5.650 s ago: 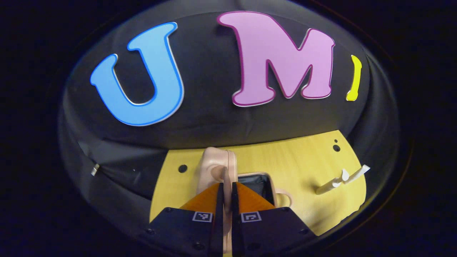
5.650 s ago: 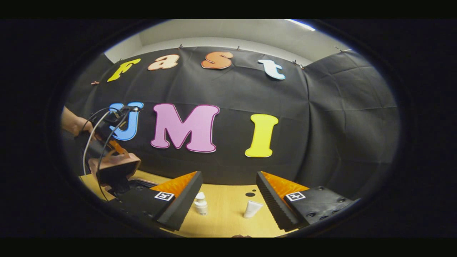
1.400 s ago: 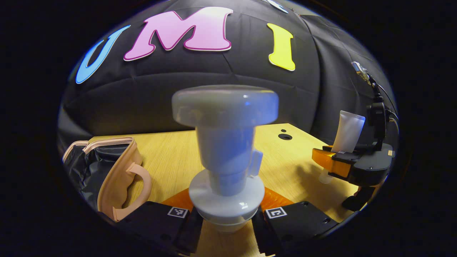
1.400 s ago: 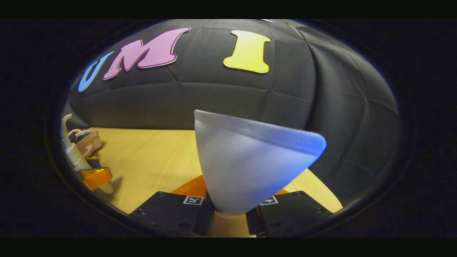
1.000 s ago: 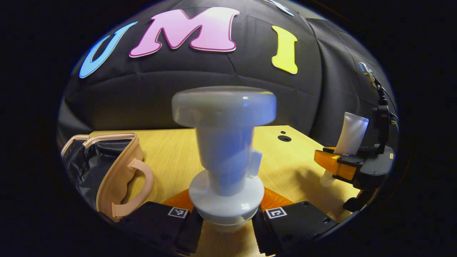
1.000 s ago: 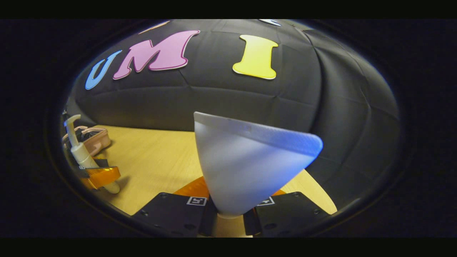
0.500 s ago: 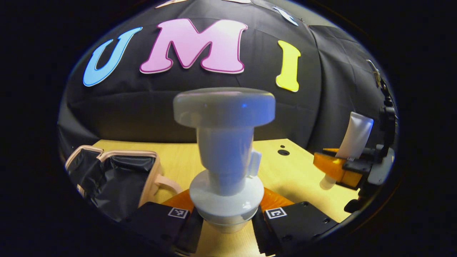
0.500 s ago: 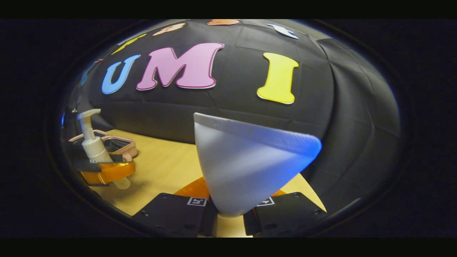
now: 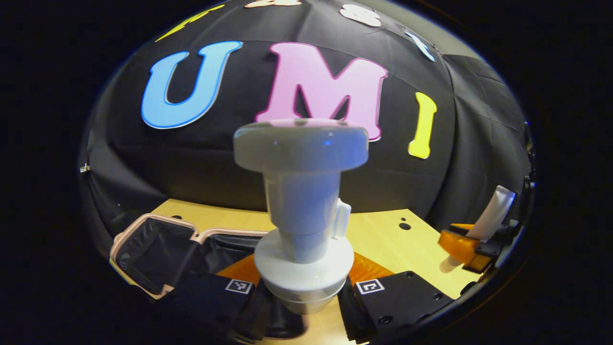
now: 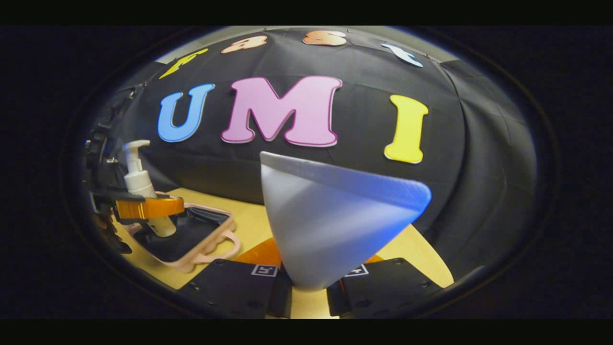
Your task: First open the suitcase, pack the skin care products into it, and then close the suitcase.
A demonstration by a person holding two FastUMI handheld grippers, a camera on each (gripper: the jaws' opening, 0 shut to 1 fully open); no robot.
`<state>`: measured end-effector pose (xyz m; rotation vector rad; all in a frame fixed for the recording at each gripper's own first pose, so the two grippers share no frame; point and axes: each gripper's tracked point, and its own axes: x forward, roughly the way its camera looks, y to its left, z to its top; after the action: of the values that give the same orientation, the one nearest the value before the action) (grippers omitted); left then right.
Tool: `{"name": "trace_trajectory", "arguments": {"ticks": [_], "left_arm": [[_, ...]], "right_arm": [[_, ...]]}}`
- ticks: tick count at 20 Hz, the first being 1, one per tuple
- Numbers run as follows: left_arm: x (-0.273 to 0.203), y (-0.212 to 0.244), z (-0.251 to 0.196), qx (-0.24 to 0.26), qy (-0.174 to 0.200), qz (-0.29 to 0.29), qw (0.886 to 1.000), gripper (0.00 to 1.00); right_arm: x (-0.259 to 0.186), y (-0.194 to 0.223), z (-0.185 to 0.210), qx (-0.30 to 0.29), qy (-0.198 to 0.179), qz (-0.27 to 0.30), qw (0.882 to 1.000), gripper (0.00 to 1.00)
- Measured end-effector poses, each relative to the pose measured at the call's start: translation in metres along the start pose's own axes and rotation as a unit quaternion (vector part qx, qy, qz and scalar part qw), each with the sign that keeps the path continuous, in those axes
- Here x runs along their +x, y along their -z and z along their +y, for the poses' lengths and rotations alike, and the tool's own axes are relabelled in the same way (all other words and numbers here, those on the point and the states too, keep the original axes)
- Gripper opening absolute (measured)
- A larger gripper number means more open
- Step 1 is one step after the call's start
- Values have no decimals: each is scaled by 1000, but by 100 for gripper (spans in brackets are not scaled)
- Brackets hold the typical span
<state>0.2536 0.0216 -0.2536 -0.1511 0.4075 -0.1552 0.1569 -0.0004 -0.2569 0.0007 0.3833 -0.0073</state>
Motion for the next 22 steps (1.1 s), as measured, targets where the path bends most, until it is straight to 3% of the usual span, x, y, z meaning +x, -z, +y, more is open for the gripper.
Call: {"name": "trace_trajectory", "arguments": {"ticks": [3, 8, 10, 14, 18, 21, 22], "left_arm": [[3, 28, 53, 37, -12, 57, 998, 64], [24, 88, 95, 4, 4, 163, 987, 64], [31, 111, 95, 0, 22, 212, 977, 64], [41, 154, 106, 9, -1, 318, 948, 64], [53, 156, 113, 11, -26, 360, 933, 64], [59, 134, 113, -20, -24, 308, 951, 64], [52, 126, 114, -29, -23, 294, 955, 74]], "right_arm": [[-11, -15, 46, 2, -19, -5, 1000, 29], [-21, -28, 119, 2, -62, -1, 998, 29], [-24, -28, 143, 0, -81, 3, 997, 29], [-30, -32, 176, 4, -108, 8, 994, 29], [-30, -31, 188, 10, -121, 19, 992, 29], [-30, -33, 180, 9, -116, 26, 993, 28], [-30, -34, 179, 6, -116, 25, 993, 28]]}}
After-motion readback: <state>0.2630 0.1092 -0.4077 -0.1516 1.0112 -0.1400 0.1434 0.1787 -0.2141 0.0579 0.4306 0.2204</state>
